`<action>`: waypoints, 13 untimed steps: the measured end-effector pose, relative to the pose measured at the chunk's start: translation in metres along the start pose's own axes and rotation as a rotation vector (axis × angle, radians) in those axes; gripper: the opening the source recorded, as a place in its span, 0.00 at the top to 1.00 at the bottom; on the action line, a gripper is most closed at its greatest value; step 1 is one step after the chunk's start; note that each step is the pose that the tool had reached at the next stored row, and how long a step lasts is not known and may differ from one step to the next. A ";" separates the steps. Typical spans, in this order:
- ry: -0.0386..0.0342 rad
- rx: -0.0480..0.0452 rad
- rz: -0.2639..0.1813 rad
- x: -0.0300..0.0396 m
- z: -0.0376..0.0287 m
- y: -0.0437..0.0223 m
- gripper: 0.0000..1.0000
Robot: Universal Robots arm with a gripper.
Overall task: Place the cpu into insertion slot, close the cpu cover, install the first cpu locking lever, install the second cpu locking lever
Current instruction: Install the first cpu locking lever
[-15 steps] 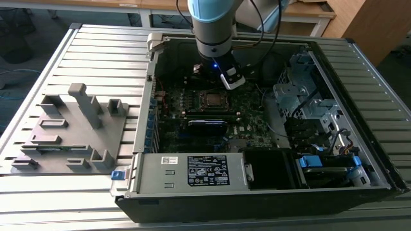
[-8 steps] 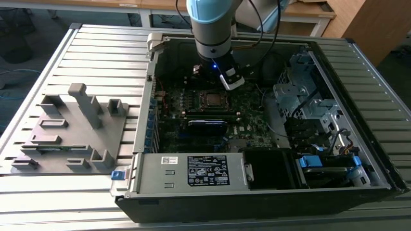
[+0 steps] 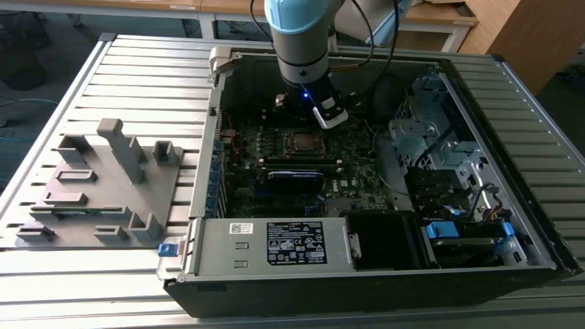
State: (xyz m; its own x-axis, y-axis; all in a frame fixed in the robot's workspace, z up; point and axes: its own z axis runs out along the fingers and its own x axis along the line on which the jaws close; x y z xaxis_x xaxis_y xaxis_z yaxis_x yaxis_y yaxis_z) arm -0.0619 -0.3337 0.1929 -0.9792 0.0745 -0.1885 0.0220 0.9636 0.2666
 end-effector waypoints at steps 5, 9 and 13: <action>-0.0008 0.0004 0.000 0.0010 -0.0001 0.0002 0.90; -0.0017 0.0004 0.000 0.0049 -0.0009 0.0001 0.90; -0.0026 0.0005 0.001 0.0067 -0.0013 0.0001 0.90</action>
State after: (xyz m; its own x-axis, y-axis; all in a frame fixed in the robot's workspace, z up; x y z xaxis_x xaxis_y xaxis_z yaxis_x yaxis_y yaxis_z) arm -0.0687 -0.3334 0.1929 -0.9787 0.0761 -0.1907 0.0230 0.9636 0.2664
